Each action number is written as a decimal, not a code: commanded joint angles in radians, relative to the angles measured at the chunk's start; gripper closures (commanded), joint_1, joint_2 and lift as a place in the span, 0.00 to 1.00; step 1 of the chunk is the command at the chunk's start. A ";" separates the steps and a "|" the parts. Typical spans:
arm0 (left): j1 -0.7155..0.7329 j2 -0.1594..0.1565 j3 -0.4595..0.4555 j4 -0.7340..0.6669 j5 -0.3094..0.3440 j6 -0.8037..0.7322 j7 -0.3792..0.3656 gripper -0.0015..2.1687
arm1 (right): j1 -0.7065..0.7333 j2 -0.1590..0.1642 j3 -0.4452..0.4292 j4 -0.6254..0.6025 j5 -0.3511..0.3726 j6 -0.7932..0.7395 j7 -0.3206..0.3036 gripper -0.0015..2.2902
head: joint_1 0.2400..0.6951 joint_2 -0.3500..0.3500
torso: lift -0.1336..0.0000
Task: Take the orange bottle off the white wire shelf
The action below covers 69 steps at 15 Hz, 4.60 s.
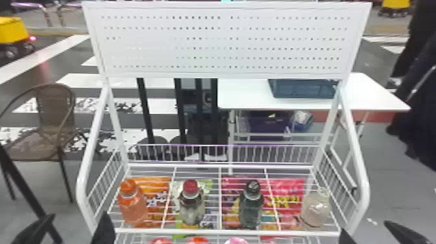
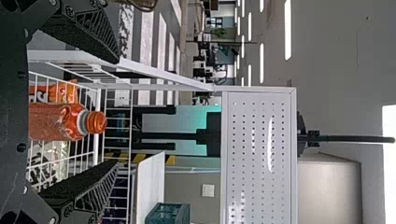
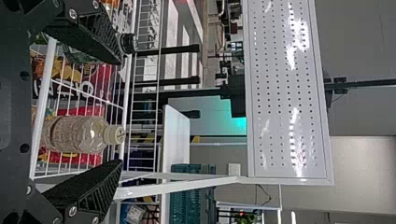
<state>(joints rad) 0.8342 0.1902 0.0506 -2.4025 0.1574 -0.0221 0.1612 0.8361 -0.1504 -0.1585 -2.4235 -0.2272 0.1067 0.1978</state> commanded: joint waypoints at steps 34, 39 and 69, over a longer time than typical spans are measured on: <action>-0.495 -0.011 -0.247 0.948 -0.004 -0.555 0.038 0.07 | 0.017 0.032 0.008 -0.017 0.009 -0.021 0.017 0.07 | 0.57 0.50 | 1.00; -0.615 -0.008 -0.245 1.105 0.022 -0.571 0.034 0.07 | 0.029 0.037 0.011 -0.026 0.023 -0.025 0.017 0.07 | 0.57 0.50 | 1.00; -0.843 0.035 -0.293 1.247 0.085 -0.433 0.037 0.25 | 0.026 0.031 0.000 -0.012 0.028 -0.018 0.017 0.07 | 0.57 0.50 | 1.00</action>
<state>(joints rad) -0.0064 0.2250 -0.2416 -1.1585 0.2406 -0.4548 0.1986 0.8634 -0.1196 -0.1579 -2.4380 -0.2002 0.0874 0.2147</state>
